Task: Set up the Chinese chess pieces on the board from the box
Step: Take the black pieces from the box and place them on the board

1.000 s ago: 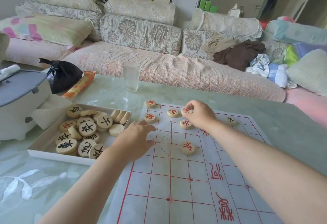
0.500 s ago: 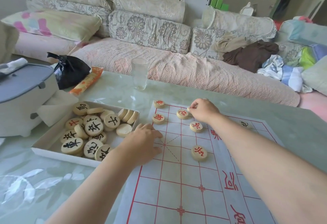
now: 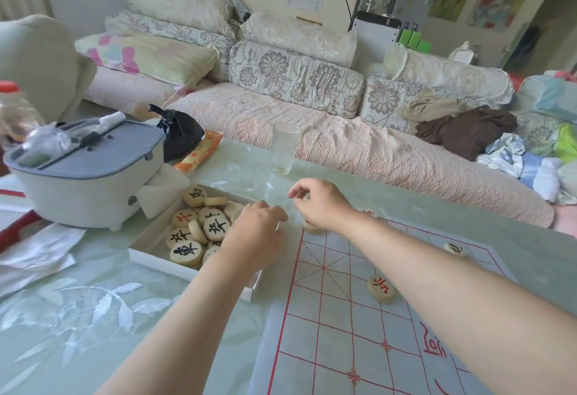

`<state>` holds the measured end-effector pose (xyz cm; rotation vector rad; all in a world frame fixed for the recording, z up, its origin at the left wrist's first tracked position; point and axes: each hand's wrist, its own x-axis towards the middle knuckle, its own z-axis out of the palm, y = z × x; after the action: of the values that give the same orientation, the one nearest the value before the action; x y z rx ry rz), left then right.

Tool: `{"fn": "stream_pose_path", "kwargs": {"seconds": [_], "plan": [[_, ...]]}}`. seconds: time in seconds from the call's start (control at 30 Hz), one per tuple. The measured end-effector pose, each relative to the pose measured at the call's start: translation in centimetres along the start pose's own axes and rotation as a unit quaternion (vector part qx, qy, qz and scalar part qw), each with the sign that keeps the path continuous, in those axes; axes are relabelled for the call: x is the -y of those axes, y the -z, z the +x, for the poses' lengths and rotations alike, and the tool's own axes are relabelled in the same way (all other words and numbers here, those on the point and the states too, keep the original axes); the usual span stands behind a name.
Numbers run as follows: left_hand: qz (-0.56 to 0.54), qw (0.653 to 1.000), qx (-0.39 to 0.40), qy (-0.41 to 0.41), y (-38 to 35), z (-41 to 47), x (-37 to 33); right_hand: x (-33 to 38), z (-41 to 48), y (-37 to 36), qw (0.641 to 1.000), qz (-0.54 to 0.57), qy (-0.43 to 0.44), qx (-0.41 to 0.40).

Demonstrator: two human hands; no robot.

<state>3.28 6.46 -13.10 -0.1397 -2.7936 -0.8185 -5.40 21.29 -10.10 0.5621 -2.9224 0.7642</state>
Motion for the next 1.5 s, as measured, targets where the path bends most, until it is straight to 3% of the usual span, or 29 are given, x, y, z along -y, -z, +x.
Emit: {"fn": "stream_pose_path", "kwargs": {"seconds": [0.27,0.37,0.57,0.73,0.93,1.1,1.2,1.3,1.4,1.5], "plan": [[0.107,0.987,-0.052,0.111,4.3,-2.0,5.4,7.0,0.3,-4.2,0.996,-0.004,0.071,0.047],[0.092,0.983,-0.075,0.14,5.4,-2.6,7.5,9.3,1.0,-5.8,0.995,-0.01,0.088,0.044],[0.094,0.985,0.04,0.141,6.5,-3.2,9.9,12.1,2.9,-8.4,0.982,-0.139,0.101,0.074],[0.01,0.989,0.012,0.146,7.4,-3.6,10.2,12.5,3.6,-8.4,0.984,-0.148,0.075,0.069],[-0.047,0.984,-0.068,0.155,8.1,-3.6,10.0,12.3,3.7,-7.3,0.995,0.092,-0.002,0.029],[-0.08,0.985,-0.11,0.109,8.7,-3.6,10.0,13.3,3.0,-6.7,0.96,0.253,-0.041,0.115],[-0.084,0.984,-0.128,0.09,9.2,-3.7,10.1,14.5,2.2,-6.5,0.944,0.289,-0.041,0.152],[-0.05,0.983,-0.133,0.115,10.1,-4.2,10.6,15.3,2.2,-7.3,0.961,0.242,-0.019,0.135],[0.014,0.983,-0.101,0.154,10.6,-5.1,11.6,15.2,2.7,-8.2,0.988,0.123,0.021,0.09],[0.06,0.979,-0.076,0.179,10.9,-5.8,12.5,15.7,2.4,-8.8,0.99,-0.011,0.064,0.126]]}}
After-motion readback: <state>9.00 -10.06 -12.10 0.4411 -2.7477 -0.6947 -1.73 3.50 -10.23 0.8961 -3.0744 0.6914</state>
